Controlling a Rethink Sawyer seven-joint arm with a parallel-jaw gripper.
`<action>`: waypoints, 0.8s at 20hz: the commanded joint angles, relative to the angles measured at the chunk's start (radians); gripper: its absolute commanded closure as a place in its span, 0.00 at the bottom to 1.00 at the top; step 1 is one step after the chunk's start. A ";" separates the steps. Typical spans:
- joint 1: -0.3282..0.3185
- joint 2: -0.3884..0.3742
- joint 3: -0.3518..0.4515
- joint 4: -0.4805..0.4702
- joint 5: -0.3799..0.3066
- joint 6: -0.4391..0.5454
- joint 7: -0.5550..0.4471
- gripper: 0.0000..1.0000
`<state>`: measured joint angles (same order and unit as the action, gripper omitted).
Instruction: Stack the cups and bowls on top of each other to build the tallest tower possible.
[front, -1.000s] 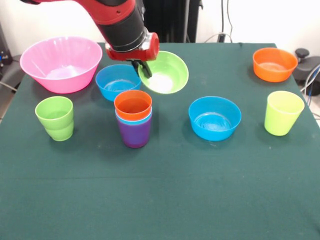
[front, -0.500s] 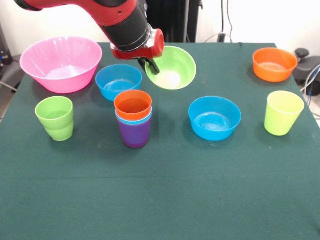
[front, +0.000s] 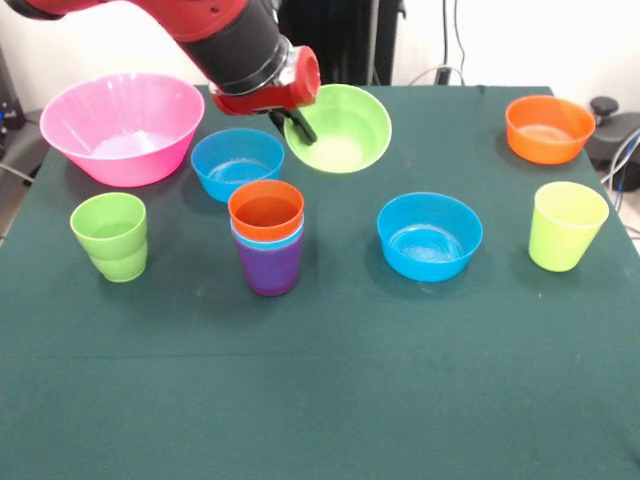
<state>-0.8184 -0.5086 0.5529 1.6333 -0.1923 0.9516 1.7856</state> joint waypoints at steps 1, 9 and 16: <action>-0.004 0.009 0.105 -0.113 0.022 0.172 -0.188 1.00; -0.004 -0.011 0.126 -0.129 -0.001 0.216 -0.171 1.00; 0.012 0.018 0.115 -0.237 -0.071 0.216 -0.193 1.00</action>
<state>-0.8364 -0.5089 0.6388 1.5191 -0.1985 1.1131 1.7856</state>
